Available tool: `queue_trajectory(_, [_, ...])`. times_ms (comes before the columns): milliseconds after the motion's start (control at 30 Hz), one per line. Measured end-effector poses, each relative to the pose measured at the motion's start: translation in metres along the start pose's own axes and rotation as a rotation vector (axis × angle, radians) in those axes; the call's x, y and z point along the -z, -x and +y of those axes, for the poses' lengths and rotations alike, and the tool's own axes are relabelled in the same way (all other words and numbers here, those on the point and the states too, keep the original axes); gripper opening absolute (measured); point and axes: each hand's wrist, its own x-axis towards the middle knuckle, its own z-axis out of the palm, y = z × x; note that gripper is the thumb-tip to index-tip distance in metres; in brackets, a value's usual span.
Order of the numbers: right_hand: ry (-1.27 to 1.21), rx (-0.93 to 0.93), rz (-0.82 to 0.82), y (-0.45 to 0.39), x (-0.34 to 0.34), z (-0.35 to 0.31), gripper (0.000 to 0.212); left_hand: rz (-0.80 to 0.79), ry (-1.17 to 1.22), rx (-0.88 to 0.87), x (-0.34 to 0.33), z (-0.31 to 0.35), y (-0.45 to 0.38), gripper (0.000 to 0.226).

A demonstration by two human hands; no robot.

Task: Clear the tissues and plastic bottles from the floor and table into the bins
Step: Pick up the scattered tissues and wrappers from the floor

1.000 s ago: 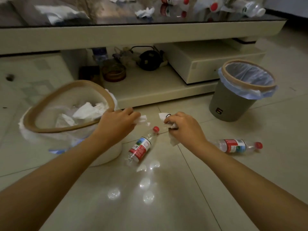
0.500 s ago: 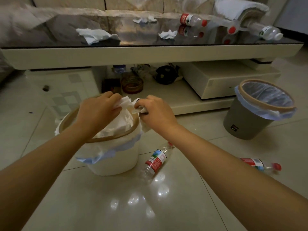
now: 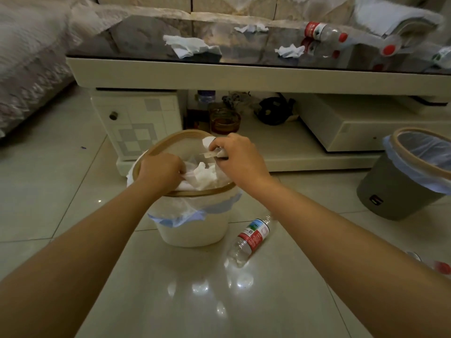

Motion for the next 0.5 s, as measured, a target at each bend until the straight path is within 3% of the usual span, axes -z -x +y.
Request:
queue_trajectory(133, [-0.021,-0.017,0.015,-0.011,-0.01,0.0,0.023,-0.162,0.07,0.071,-0.002,-0.005,-0.008,0.03])
queue_trajectory(300, [-0.086,-0.006,0.017,-0.028,-0.03,-0.006,0.024,0.051,-0.071,0.12,0.004,-0.01,-0.006,0.03])
queue_trajectory(367, [-0.099,-0.027,-0.107,-0.035,-0.04,-0.006,0.034,0.164,-0.07,0.119,0.003,-0.012,-0.004,0.033])
queue_trajectory(433, [-0.005,-0.06,-0.344,-0.037,-0.047,-0.003,0.051,0.258,-0.051,0.109,0.0,-0.012,-0.003,0.037])
queue_trajectory(500, [0.091,-0.085,-0.481,-0.033,-0.05,0.001,0.057,0.286,-0.003,0.093,-0.003,-0.009,-0.002,0.043])
